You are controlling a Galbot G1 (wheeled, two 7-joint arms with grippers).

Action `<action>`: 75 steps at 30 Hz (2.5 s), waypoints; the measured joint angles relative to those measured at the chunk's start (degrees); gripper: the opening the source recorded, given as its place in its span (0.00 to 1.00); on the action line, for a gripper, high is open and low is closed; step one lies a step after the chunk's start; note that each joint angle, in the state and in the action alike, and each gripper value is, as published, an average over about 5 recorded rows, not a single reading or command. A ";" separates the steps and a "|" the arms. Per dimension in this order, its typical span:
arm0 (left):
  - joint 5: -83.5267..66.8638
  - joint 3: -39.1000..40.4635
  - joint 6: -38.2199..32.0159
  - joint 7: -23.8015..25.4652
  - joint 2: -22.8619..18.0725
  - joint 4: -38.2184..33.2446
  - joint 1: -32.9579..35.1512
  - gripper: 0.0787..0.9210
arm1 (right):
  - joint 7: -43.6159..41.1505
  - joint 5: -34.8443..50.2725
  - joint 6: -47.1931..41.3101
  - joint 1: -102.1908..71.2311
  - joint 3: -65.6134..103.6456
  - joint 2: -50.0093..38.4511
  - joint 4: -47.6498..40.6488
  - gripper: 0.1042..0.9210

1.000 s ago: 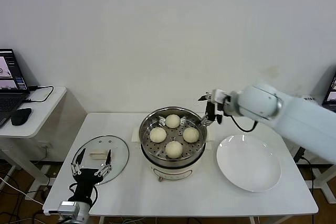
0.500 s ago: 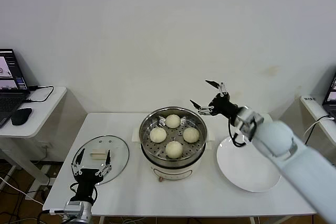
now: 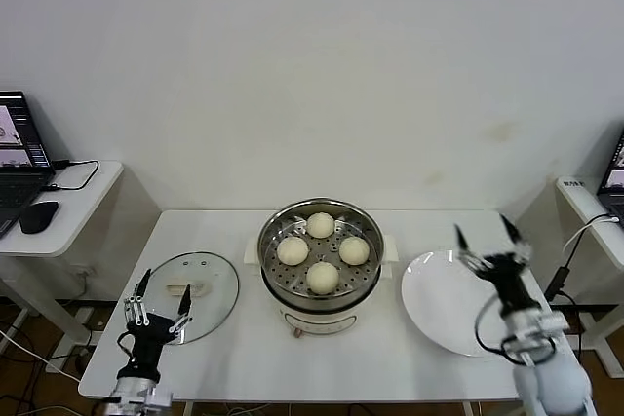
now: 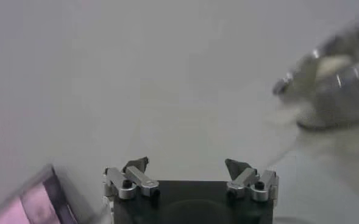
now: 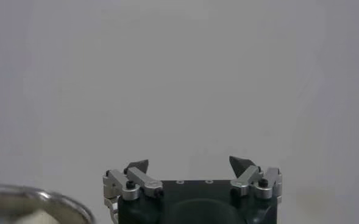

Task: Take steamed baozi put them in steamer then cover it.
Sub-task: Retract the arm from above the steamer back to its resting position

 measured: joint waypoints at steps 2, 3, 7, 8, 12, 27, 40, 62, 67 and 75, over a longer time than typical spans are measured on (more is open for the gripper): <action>5.40 -0.58 -0.44 -0.34 0.86 1.26 0.67 0.88 | 0.53 -0.39 0.72 -1.54 2.70 1.82 -0.13 0.88; 7.92 -0.76 -0.57 -0.43 1.30 1.88 0.98 0.88 | 0.77 -0.59 1.06 -2.23 3.85 2.62 -0.21 0.88; 16.67 -0.85 -0.65 -0.33 3.08 4.52 1.39 0.88 | 1.51 -1.42 2.54 -4.72 7.55 5.40 -0.49 0.88; 18.44 -0.79 -0.63 -0.26 3.48 5.33 1.19 0.88 | 1.66 -1.61 2.89 -5.28 8.27 6.00 -0.51 0.88; 23.59 -0.25 -0.57 0.09 4.79 9.04 -0.65 0.88 | 2.22 -2.27 4.01 -7.22 10.64 7.97 -0.34 0.88; 29.90 3.91 -0.13 2.31 8.36 20.35 -13.10 0.88 | 2.88 -4.45 6.66 -11.66 15.50 12.34 -0.14 0.88; 30.99 7.39 -0.54 3.99 9.09 28.28 -22.11 0.88 | 2.95 -4.99 7.68 -13.54 17.12 14.03 0.46 0.88; 31.72 9.93 -0.94 5.64 7.52 35.82 -30.96 0.85 | 2.63 -6.52 9.10 -14.00 16.44 14.46 -0.74 0.88; 31.74 9.99 -1.14 5.68 7.08 37.36 -31.92 0.70 | 2.56 -6.67 9.24 -14.05 16.32 14.43 -0.87 0.88; 31.10 9.74 -1.81 5.06 6.63 39.08 -32.14 0.42 | 2.51 -6.78 9.29 -14.09 15.90 14.39 -0.78 0.88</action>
